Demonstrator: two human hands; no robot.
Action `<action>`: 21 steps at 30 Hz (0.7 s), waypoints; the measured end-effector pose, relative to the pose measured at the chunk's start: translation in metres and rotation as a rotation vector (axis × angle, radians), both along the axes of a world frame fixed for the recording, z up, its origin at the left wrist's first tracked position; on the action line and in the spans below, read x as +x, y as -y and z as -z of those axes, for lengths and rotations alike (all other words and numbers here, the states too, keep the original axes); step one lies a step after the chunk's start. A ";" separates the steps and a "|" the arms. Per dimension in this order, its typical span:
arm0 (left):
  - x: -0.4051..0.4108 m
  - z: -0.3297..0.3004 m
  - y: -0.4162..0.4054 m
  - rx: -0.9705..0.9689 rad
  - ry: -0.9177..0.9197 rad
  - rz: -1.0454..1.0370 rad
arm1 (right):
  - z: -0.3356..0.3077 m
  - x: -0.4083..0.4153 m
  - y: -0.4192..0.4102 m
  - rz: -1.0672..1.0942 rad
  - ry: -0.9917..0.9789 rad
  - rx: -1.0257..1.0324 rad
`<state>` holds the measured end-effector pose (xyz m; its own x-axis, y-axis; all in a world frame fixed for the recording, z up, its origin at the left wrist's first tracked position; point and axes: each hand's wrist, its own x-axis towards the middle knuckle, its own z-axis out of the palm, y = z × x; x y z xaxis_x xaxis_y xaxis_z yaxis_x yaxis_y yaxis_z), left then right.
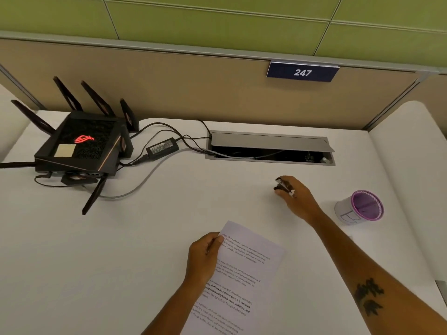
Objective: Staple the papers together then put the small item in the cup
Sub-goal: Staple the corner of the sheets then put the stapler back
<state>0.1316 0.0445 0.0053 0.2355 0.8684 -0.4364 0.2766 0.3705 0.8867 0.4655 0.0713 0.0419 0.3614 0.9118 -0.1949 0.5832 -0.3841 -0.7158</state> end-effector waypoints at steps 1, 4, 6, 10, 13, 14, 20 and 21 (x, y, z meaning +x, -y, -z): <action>-0.001 -0.001 0.001 0.005 0.005 0.002 | -0.007 -0.011 0.005 -0.038 -0.023 -0.002; -0.007 -0.007 0.007 0.039 0.009 0.006 | -0.026 -0.046 0.020 -0.179 -0.054 -0.031; -0.011 -0.011 0.011 0.063 0.002 0.013 | -0.035 -0.064 0.027 -0.323 -0.031 -0.054; -0.021 -0.022 0.021 0.130 -0.040 0.051 | -0.054 -0.093 0.038 -0.551 0.052 -0.083; -0.027 -0.026 0.027 0.147 -0.034 0.047 | -0.065 -0.107 0.043 -0.639 0.139 -0.104; -0.030 -0.027 0.029 0.154 -0.027 0.048 | -0.068 -0.111 0.045 -0.663 0.166 -0.112; -0.039 -0.031 0.039 0.213 -0.046 0.089 | -0.090 -0.134 0.054 -0.775 0.324 -0.119; -0.040 -0.031 0.039 0.226 -0.047 0.096 | -0.094 -0.138 0.054 -0.788 0.343 -0.124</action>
